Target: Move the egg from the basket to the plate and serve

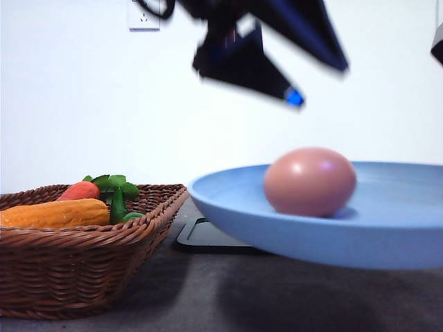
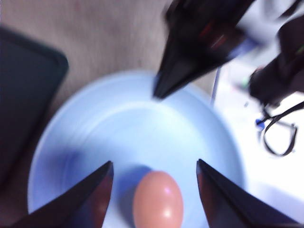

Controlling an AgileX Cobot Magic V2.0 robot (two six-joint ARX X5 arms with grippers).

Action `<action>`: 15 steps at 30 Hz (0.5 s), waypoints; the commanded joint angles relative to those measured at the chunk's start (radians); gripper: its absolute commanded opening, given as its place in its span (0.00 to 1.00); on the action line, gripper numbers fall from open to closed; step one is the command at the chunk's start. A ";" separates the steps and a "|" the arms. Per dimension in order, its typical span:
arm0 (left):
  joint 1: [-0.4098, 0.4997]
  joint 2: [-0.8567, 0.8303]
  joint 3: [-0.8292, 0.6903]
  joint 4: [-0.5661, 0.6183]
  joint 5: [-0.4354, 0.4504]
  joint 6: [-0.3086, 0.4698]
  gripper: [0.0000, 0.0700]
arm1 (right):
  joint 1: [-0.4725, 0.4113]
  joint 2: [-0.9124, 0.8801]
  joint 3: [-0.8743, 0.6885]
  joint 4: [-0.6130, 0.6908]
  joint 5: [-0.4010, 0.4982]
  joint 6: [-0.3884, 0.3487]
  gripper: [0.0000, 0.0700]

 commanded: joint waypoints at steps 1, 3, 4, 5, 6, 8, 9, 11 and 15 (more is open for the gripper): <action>-0.004 -0.026 0.037 -0.007 0.002 -0.002 0.51 | -0.004 0.041 0.014 0.032 -0.015 0.004 0.00; -0.004 -0.071 0.047 -0.019 0.000 -0.002 0.51 | -0.013 0.093 0.015 0.076 -0.025 0.012 0.00; -0.001 -0.096 0.048 -0.022 -0.003 -0.002 0.51 | -0.019 0.119 0.015 0.103 -0.040 0.017 0.00; 0.002 -0.123 0.048 -0.026 -0.005 -0.002 0.51 | -0.027 0.145 0.015 0.134 -0.058 0.022 0.00; 0.007 -0.154 0.048 -0.034 -0.008 -0.002 0.51 | -0.036 0.172 0.016 0.169 -0.079 0.026 0.00; 0.015 -0.211 0.048 -0.052 -0.013 -0.002 0.51 | -0.054 0.222 0.024 0.217 -0.097 0.039 0.00; 0.018 -0.243 0.048 -0.063 -0.022 -0.004 0.51 | -0.063 0.249 0.034 0.234 -0.097 0.043 0.00; 0.023 -0.302 0.048 -0.087 -0.045 -0.004 0.51 | -0.076 0.300 0.061 0.259 -0.097 0.044 0.00; 0.028 -0.422 0.048 -0.135 -0.116 -0.005 0.51 | -0.096 0.407 0.147 0.293 -0.097 0.044 0.00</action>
